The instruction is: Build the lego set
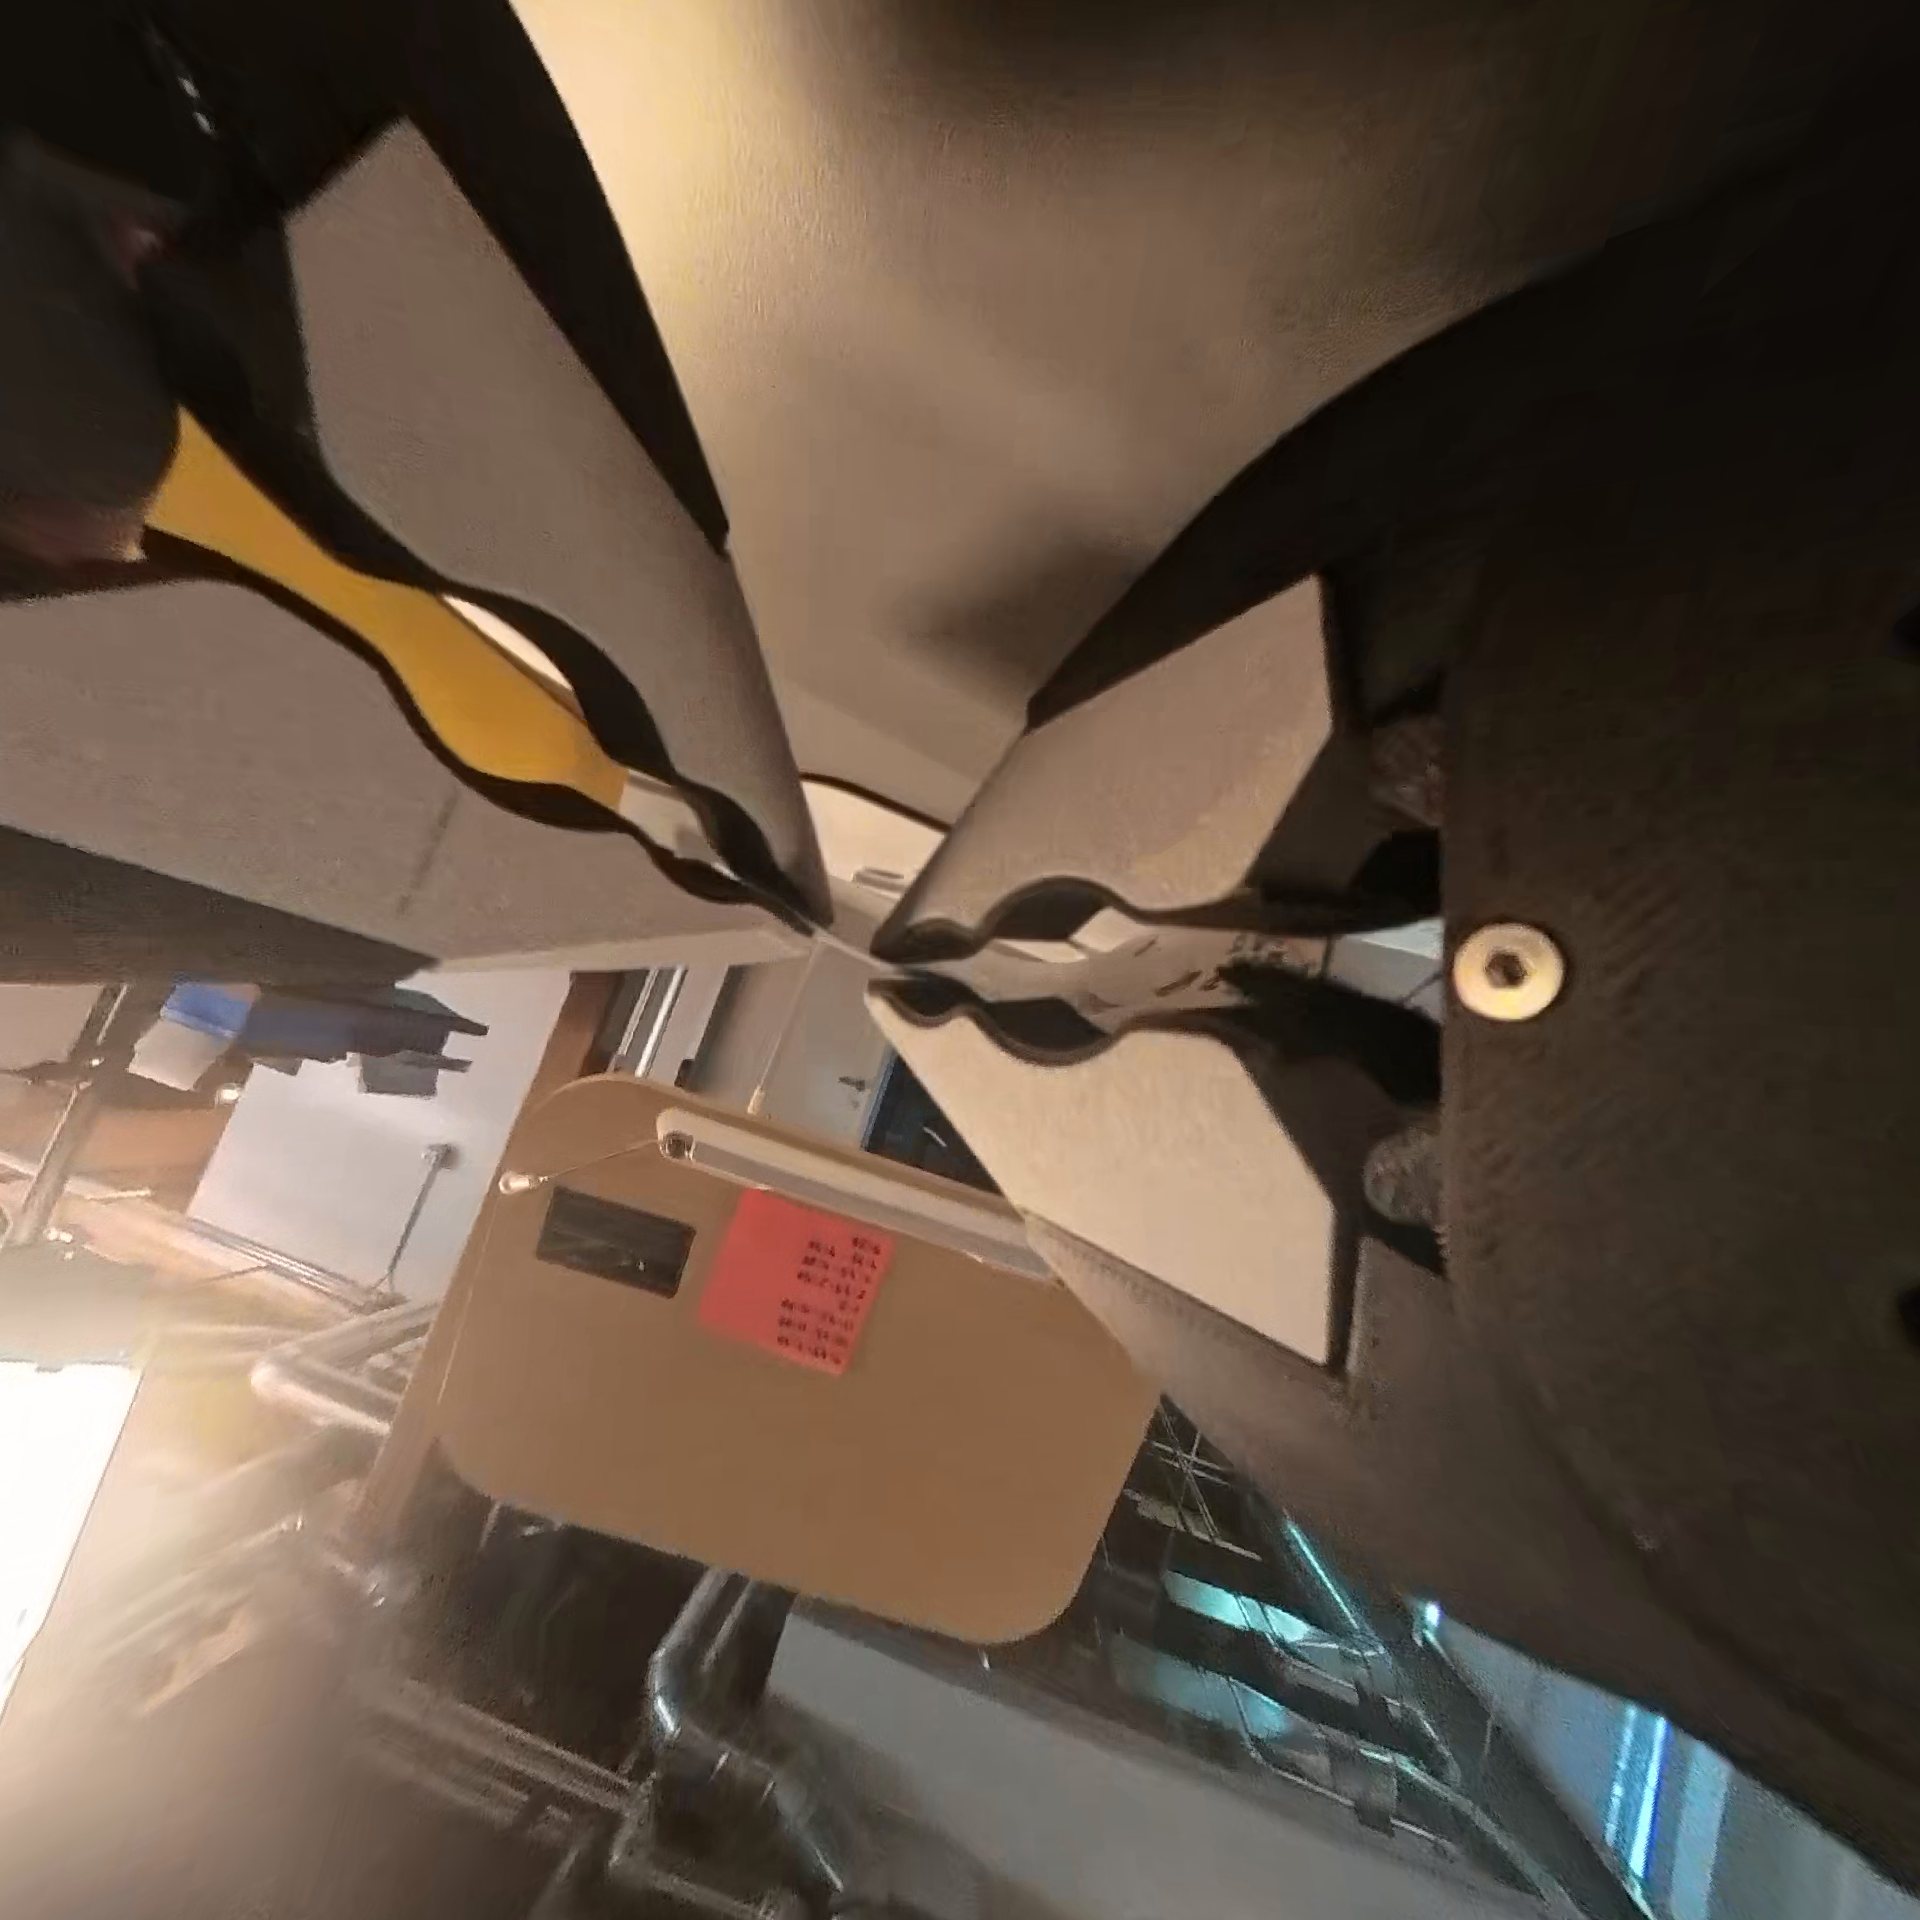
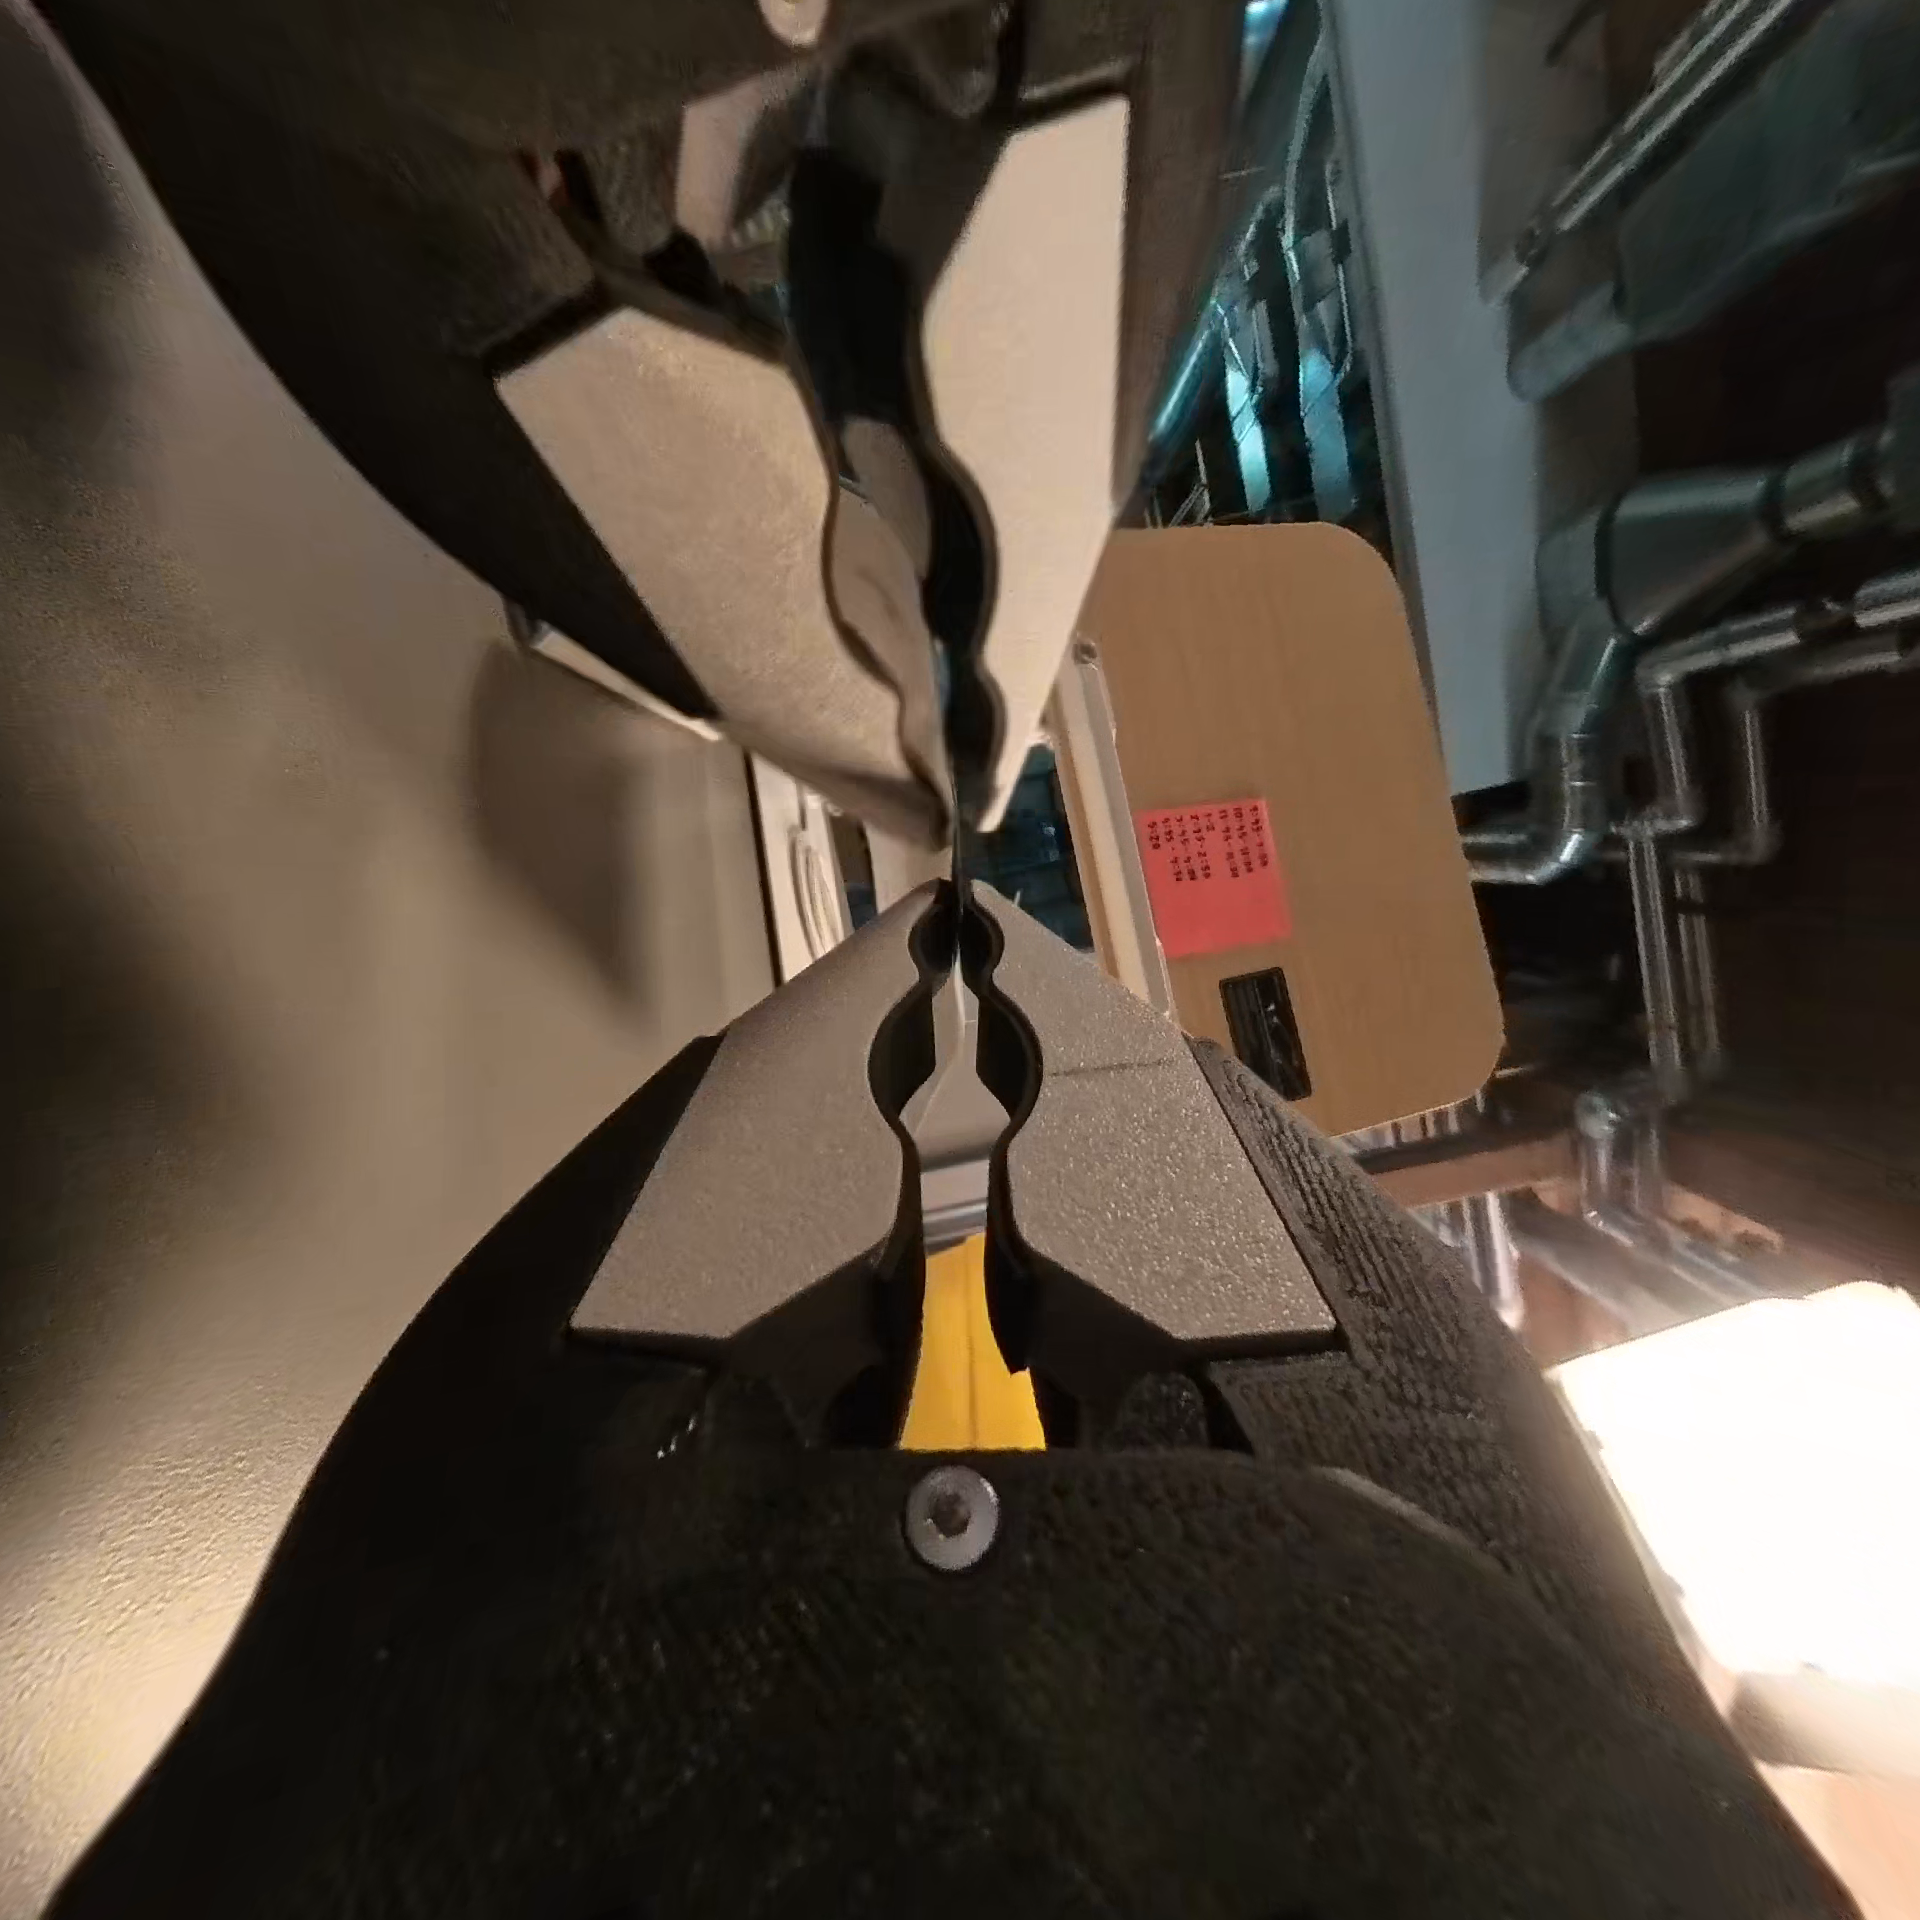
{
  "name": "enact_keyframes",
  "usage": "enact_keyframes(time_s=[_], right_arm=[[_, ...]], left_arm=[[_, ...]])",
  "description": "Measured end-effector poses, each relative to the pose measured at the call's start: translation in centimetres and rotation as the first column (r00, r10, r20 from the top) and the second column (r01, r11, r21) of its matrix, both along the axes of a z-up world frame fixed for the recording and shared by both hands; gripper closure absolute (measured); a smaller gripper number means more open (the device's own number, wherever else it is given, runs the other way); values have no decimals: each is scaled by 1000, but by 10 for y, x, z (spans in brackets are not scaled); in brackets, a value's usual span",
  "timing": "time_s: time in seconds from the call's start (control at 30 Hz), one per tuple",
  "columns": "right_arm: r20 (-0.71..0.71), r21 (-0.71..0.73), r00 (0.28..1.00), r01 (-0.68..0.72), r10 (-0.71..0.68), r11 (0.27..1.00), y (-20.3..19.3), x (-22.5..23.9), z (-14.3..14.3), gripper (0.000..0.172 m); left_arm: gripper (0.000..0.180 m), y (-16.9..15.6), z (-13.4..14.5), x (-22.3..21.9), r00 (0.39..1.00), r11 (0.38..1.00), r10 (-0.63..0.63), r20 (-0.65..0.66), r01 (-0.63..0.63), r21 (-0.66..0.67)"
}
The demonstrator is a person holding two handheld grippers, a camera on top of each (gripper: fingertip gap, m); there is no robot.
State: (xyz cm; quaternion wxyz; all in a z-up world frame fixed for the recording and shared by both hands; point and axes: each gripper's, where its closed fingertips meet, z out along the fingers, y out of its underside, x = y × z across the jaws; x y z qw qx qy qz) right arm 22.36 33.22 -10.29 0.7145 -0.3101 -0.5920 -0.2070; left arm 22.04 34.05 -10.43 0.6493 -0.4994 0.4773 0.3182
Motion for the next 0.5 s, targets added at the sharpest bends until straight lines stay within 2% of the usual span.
enact_keyframes(time_s=[0.03,0.13,0.23,0.5], right_arm=[[-30,-7,1000,0,0,1000,1,1,4,172],[-109,-47,994,-18,13,999,2,6,12,154],[-121,-44,992,-26,21,999,0,6,14,152],[-106,0,992,-70,70,998,-12,-1,18,151]], left_arm=[[180,0,3,-2,1000,1000,8,13,-9,11],[180,-1,9,-6,993,1000,-14,118,15,-15],[180,-1,16,-13,975,998,-25,221,35,-42],[180,0,12,-15,971,997,-28,237,45,-69]])
